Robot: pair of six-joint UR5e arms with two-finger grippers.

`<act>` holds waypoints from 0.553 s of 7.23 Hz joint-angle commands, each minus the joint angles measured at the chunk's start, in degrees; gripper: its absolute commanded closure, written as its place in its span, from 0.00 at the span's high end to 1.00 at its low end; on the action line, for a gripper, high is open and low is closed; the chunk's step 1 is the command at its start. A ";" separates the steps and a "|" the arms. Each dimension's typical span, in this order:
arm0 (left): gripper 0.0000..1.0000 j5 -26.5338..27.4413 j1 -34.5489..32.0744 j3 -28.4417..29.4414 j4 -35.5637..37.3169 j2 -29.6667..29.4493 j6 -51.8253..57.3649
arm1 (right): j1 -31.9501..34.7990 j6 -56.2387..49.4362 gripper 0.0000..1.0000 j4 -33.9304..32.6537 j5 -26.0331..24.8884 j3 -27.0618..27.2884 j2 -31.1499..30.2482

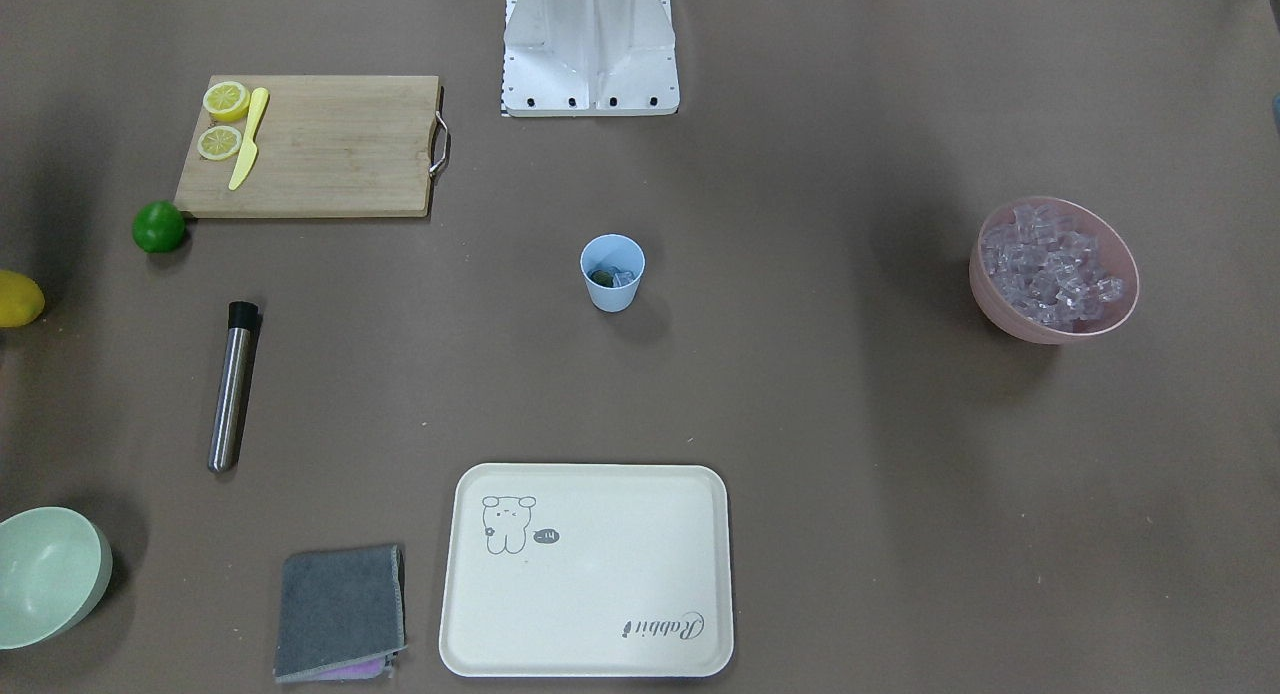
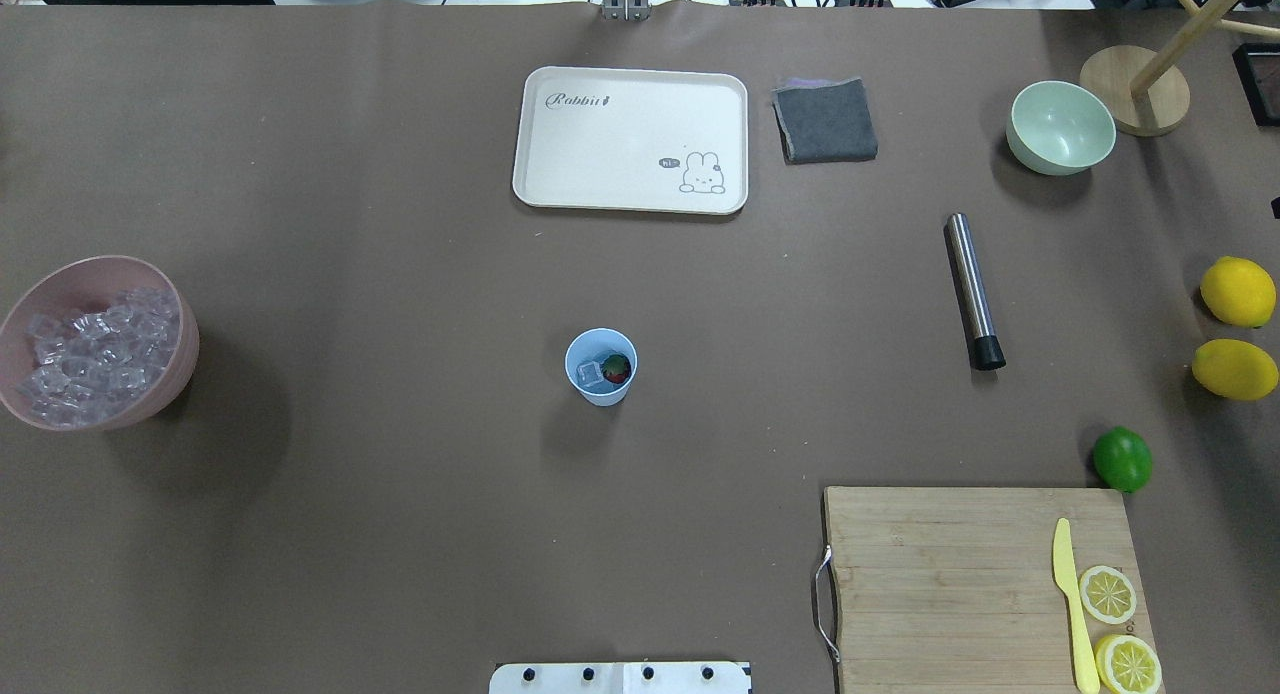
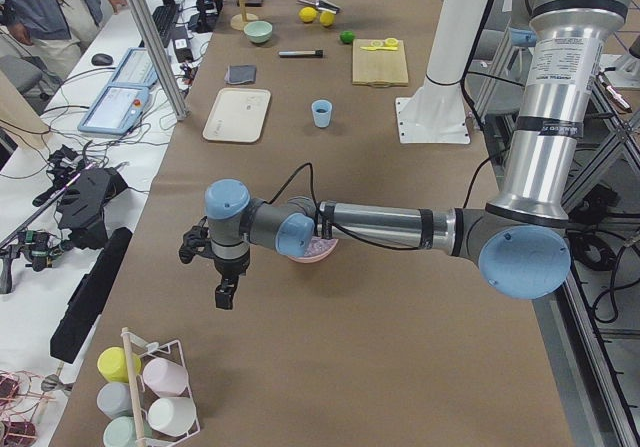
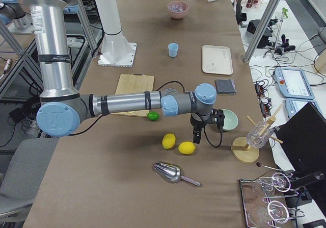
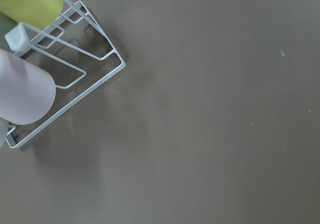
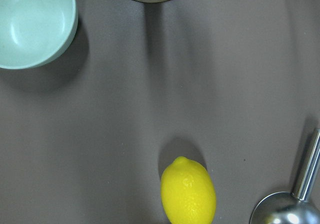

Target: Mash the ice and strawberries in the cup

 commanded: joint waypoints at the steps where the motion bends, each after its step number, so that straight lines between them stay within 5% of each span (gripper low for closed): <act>1: 0.98 -0.01 -0.27 0.22 -0.29 -0.01 0.02 | 0.21 0.03 0.99 -0.07 0.22 0.06 -0.12; 4: 0.98 -0.01 -0.27 -0.22 -0.73 -0.10 -0.07 | 0.21 0.11 1.00 0.01 0.22 0.16 0.23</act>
